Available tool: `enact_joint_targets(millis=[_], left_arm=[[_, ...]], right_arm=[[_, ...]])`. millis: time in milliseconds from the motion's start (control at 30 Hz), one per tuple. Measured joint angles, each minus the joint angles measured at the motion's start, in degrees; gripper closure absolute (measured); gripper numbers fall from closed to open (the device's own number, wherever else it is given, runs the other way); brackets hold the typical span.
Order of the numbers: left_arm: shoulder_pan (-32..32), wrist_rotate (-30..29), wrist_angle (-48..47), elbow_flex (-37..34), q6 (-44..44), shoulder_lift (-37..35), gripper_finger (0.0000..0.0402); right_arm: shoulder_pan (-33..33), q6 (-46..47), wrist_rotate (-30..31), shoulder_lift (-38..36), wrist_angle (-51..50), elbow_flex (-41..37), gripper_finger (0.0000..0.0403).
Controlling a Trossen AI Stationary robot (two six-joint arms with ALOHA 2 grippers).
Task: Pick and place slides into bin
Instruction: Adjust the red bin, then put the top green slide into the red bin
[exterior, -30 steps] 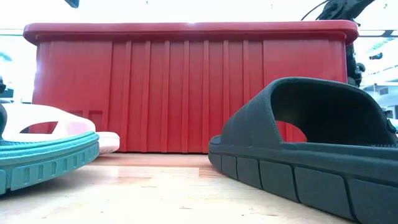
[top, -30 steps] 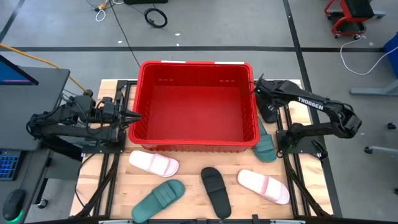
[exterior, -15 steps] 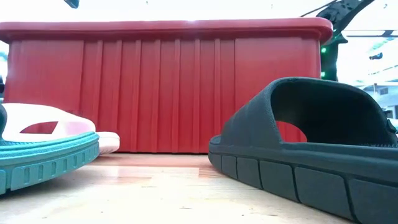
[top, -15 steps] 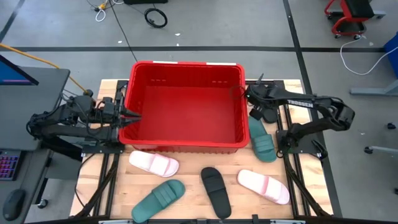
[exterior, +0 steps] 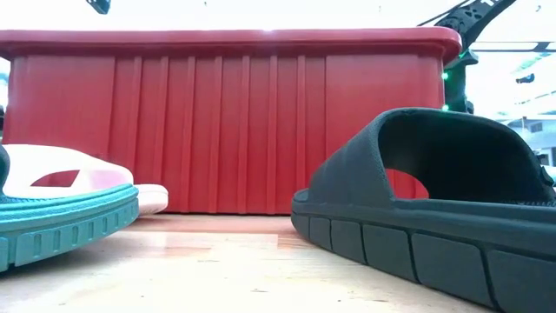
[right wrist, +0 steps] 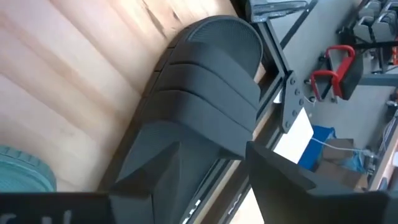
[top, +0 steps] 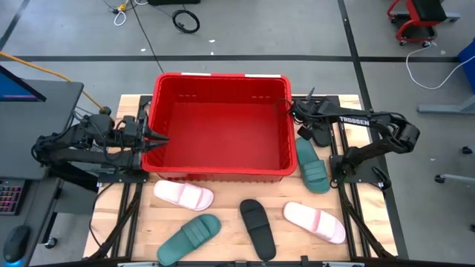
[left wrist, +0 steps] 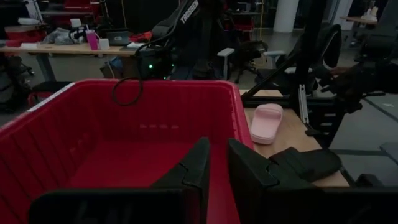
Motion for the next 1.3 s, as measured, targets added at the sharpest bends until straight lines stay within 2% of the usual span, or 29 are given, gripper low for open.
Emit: enact_joint_targets(millis=[167, 367, 533, 667, 833, 933, 1067, 1133, 1300], left_arm=[[0.0, 0.0, -0.4, 0.0, -0.5, 0.0, 0.0344], [0.0, 0.0, -0.5, 0.0, -0.6, 0.0, 0.0344], [0.0, 0.0, -0.9, 0.0, -0.6, 0.0, 0.034], [0.0, 0.0, -0.9, 0.0, -0.5, 0.0, 0.0343], [0.0, 0.0, -0.8, 0.0, -0.5, 0.0, 0.0344], [0.0, 0.0, -0.8, 0.0, -0.5, 0.0, 0.0342], [0.0, 0.0, -0.8, 0.0, -0.5, 0.0, 0.0345], [0.0, 0.0, -0.8, 0.0, -0.5, 0.0, 0.0346], [0.0, 0.0, -0.8, 0.0, -0.5, 0.0, 0.0343]], right_arm=[[-0.3, 0.0, -0.2, 0.0, -0.1, 0.0, 0.0215], [0.6, 2.0, -3.9, 0.2, 0.0, -0.1, 0.0215], [2.6, 2.5, -8.5, -2.5, -1.4, -0.5, 0.0215], [3.6, -2.5, -16.1, -7.6, -4.5, 1.0, 0.0215], [4.5, -2.4, -11.6, -14.2, -7.3, 8.2, 0.0215], [4.5, 3.0, -12.6, -17.6, -11.8, 13.6, 0.0215], [4.7, 22.0, -24.8, -21.2, -19.1, 15.5, 0.0215], [5.9, 27.0, -28.4, -22.7, -22.1, 13.4, 0.0215], [9.2, 33.8, -25.7, -24.9, -24.8, 3.9, 0.0216]])
